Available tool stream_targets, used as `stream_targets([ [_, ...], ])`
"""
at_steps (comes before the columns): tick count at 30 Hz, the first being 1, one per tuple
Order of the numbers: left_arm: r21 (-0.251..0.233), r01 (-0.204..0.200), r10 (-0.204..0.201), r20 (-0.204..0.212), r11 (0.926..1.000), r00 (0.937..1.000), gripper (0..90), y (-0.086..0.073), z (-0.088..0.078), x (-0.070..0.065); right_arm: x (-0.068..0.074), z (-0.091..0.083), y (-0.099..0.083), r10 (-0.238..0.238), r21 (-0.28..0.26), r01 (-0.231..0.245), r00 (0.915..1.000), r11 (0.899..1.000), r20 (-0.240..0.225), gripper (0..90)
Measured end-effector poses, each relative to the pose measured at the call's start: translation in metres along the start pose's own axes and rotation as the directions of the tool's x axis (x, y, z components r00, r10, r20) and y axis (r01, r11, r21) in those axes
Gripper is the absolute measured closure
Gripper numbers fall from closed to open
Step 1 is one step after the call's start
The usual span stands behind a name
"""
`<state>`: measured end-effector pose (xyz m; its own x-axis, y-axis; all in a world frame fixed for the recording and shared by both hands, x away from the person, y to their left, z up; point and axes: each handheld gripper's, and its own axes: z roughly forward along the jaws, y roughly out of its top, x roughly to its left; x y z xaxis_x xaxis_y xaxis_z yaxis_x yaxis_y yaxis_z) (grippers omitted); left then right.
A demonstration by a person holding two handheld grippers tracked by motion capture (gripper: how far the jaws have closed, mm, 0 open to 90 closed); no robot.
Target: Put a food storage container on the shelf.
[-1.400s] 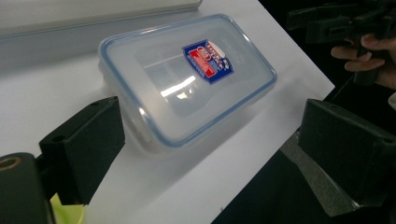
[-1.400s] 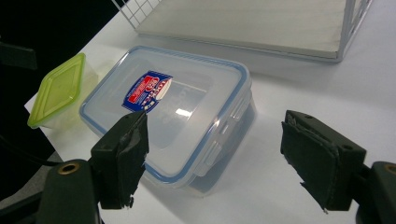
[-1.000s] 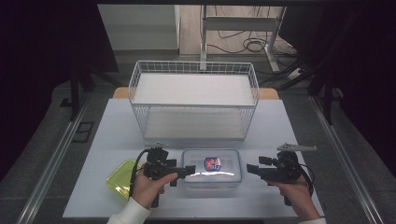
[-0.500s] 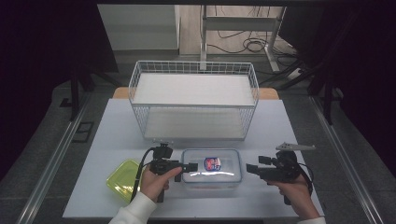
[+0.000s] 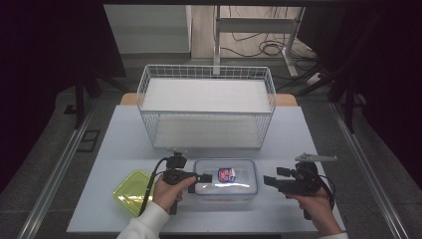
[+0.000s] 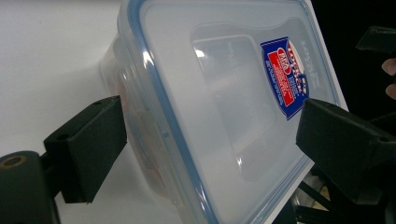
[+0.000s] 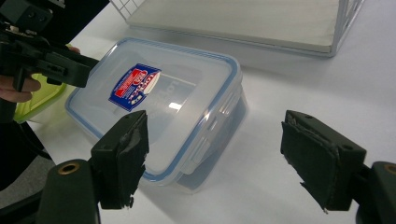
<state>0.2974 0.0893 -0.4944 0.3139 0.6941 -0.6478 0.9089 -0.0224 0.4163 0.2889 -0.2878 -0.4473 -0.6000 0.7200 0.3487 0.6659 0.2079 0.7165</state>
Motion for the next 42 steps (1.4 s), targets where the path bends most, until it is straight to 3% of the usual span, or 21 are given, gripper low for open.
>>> stream_targets([
  [9, 0.02, 0.028, -0.028, 0.018, 0.9994, 0.9994, 10.8, -0.001, 0.004, 0.005, -0.001, 0.0, 0.0, 0.004, 0.001, -0.004, 1.0, 1.0, 0.002, 23.8],
  [20, 0.037, 0.014, -0.015, 0.006, 0.9992, 0.9999, 19.5, -0.002, 0.004, 0.005, -0.002, 0.001, -0.001, 0.003, 0.004, -0.003, 1.0, 1.0, 0.006, 23.8],
  [24, 0.023, 0.025, -0.025, 0.008, 0.9994, 0.9997, 22.6, -0.003, 0.003, 0.005, -0.002, 0.007, -0.001, 0.008, 0.015, -0.008, 1.0, 1.0, -0.003, 23.8],
  [25, 0.036, 0.008, -0.009, 0.007, 0.9993, 0.9999, 23.3, -0.003, 0.001, 0.007, -0.002, 0.01, -0.001, 0.019, 0.02, -0.018, 0.9998, 1.0, -0.012, 23.8],
  [29, 0.026, 0.022, -0.022, 0.021, 0.9994, 0.9995, 25.8, -0.003, 0.001, 0.008, -0.005, 0.024, -0.001, 0.054, 0.052, -0.052, 0.9979, 0.997, -0.037, 23.8],
  [35, 0.03, 0.023, -0.024, 0.028, 0.9993, 0.9993, 27.4, -0.003, 0.0, 0.01, -0.014, 0.052, -0.003, 0.131, 0.106, -0.123, 0.988, 0.987, -0.081, 24.3],
  [38, 0.03, 0.026, -0.027, 0.026, 0.9992, 0.9993, 27.4, -0.003, 0.0, 0.009, -0.018, 0.062, -0.001, 0.183, 0.116, -0.169, 0.9752, 0.979, -0.125, 24.3],
  [39, 0.03, 0.026, -0.027, 0.024, 0.9992, 0.9994, 27.2, -0.003, 0.0, 0.009, -0.02, 0.068, -0.001, 0.201, 0.141, -0.181, 0.968, 0.973, -0.15, 24.4],
  [40, 0.031, 0.025, -0.026, 0.022, 0.9992, 0.9994, 27.2, -0.002, 0.0, 0.008, -0.02, 0.068, -0.001, 0.201, 0.141, -0.181, 0.968, 0.973, -0.15, 24.4],
  [42, 0.035, 0.024, -0.024, 0.019, 0.9991, 0.9995, 27.1, -0.002, 0.0, 0.008, -0.021, 0.071, -0.002, 0.223, 0.163, -0.195, 0.9579, 0.967, -0.181, 25.7],
])
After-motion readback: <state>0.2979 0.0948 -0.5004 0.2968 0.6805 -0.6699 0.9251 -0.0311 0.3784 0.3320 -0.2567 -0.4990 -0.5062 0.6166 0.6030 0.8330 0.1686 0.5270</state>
